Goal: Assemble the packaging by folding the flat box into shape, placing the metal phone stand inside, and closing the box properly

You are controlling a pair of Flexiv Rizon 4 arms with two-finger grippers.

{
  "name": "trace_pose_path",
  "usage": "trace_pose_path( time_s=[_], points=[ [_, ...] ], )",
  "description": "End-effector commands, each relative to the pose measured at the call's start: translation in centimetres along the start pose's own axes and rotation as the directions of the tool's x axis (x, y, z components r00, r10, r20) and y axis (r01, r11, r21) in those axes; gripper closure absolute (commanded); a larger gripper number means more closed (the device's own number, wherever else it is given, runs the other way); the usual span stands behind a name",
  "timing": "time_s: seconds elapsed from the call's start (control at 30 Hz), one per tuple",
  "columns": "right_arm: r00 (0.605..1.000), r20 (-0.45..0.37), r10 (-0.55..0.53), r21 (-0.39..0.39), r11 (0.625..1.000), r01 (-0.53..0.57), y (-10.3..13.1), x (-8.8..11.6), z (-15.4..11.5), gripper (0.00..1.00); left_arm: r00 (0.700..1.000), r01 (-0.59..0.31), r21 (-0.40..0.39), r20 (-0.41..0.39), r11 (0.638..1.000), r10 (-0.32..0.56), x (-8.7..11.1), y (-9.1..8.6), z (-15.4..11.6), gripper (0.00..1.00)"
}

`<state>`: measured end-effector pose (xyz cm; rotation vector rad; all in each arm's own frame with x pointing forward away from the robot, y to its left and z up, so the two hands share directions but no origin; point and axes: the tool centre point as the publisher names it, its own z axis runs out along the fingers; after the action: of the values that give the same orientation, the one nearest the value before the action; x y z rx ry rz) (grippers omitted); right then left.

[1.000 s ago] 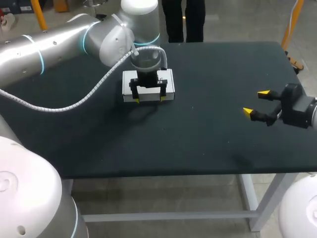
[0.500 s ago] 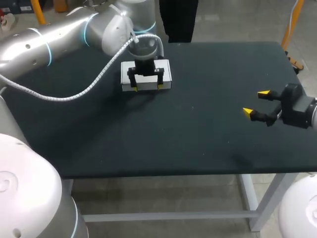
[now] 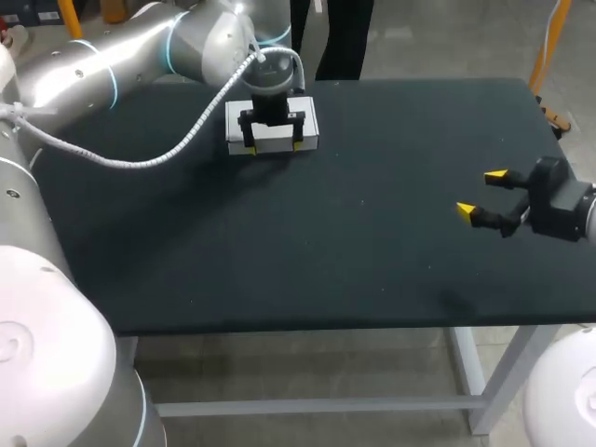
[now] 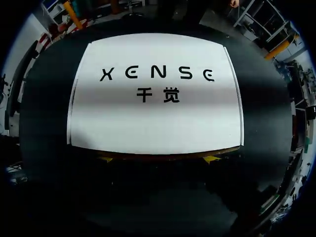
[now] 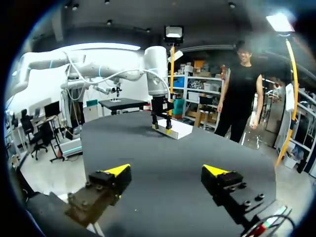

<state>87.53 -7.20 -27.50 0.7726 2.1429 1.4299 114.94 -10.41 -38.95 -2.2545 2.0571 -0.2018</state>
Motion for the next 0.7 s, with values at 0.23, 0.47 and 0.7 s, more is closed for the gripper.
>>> trace_pose_path(
  time_s=[0.23, 0.47, 0.7],
  points=[
    [1.0, -0.001, -0.001, -0.006, 1.0, 0.001, -0.1, 0.0, -0.1, 0.0, 1.0, -0.022, -0.052, -0.008, 0.998, 0.022, 0.1, -1.8, 0.1, 0.0],
    [1.0, -0.001, -0.001, -0.006, 1.0, 0.001, -0.1, 0.0, -0.1, 0.0, 0.996, -0.058, 0.012, -0.063, 0.998, 0.059, -1.4, 1.1, -1.7, 0.0],
    [1.0, -0.001, -0.001, -0.006, 1.0, 0.001, -0.1, 0.0, -0.1, 0.0, 0.969, -0.158, 0.23, -0.149, 0.96, 0.195, -3.3, 5.5, -4.1, 0.0]
  ],
)
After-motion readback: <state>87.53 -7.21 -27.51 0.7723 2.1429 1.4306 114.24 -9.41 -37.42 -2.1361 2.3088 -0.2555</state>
